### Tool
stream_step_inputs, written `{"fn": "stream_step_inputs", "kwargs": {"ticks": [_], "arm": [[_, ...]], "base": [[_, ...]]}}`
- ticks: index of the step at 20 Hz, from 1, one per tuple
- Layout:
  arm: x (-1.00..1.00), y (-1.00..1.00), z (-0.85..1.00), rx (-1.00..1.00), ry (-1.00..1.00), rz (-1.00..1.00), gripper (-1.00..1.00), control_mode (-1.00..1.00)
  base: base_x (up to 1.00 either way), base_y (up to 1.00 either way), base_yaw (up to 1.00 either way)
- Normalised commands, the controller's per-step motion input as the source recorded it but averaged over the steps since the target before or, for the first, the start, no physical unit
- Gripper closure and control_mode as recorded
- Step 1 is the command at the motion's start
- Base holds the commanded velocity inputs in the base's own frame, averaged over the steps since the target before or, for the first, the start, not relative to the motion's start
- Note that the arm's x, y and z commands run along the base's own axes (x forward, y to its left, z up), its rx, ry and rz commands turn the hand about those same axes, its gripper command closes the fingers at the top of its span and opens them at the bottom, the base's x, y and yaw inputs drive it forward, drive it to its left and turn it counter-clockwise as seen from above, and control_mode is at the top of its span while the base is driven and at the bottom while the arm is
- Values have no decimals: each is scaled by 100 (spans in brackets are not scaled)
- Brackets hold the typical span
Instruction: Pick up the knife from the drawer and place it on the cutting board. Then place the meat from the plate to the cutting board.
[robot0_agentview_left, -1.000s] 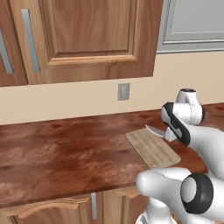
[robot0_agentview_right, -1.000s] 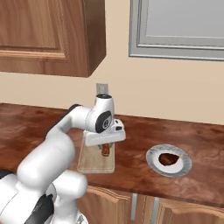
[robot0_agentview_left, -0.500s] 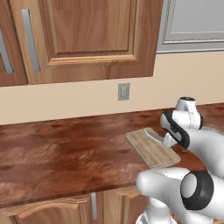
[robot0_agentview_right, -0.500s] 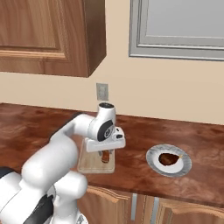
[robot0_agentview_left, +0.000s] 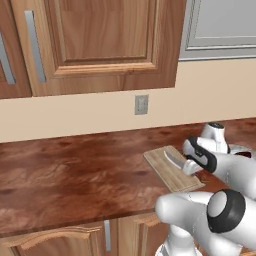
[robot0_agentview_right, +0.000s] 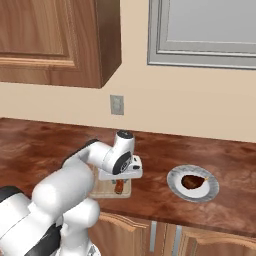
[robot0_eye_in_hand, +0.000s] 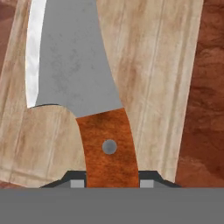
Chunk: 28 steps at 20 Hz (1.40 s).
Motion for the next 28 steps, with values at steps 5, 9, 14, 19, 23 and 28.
{"fn": "stream_step_inputs", "kwargs": {"ticks": [5, 9, 14, 19, 23, 28], "arm": [[52, 0, -3, 0, 1, -2, 100, -100], [42, 0, 0, 0, 1, 0, 100, -100], [22, 0, -1, 0, 0, 0, 100, -100], [5, 0, -27, 0, -4, 0, 100, -100], [4, 0, -36, 0, -3, 0, 100, -100], [1, 0, -31, 0, -1, 0, 100, -100]], "base": [[0, 0, 0], [0, 0, 0], [0, 0, 0], [0, 0, 0], [0, 0, 0], [0, 0, 0]]}}
